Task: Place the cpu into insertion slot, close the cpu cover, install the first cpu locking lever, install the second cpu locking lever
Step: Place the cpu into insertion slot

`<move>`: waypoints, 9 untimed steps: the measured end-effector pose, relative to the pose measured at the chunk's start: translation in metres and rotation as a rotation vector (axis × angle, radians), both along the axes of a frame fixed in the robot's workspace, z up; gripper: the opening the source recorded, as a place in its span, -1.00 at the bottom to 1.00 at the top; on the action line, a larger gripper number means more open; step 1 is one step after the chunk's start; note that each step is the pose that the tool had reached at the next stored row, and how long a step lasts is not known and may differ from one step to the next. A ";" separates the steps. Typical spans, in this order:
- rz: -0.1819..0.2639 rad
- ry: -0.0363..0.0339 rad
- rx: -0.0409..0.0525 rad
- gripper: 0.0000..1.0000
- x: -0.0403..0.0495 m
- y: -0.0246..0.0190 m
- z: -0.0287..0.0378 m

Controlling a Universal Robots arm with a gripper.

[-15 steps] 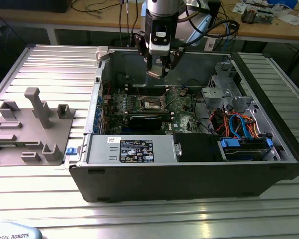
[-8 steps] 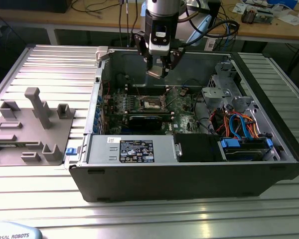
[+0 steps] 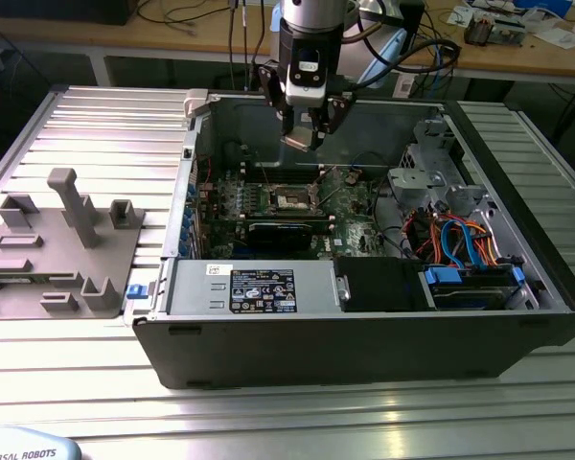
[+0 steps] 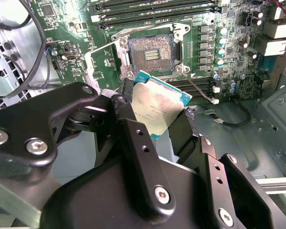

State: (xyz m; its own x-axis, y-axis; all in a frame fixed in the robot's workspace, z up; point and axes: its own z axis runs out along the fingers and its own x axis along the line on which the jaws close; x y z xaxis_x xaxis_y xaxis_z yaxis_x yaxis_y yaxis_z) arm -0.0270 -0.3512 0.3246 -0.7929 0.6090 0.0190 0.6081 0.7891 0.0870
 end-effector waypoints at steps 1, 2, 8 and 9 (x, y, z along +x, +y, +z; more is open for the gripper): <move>-0.001 0.0000 0.0000 0.08 0.0000 0.0000 0.0000; -0.001 -0.0001 0.0001 0.08 0.0000 0.0000 -0.0001; -0.007 0.0000 0.0000 0.08 0.0000 0.0000 -0.0001; -0.008 0.0000 0.0000 0.08 0.0000 0.0000 -0.0001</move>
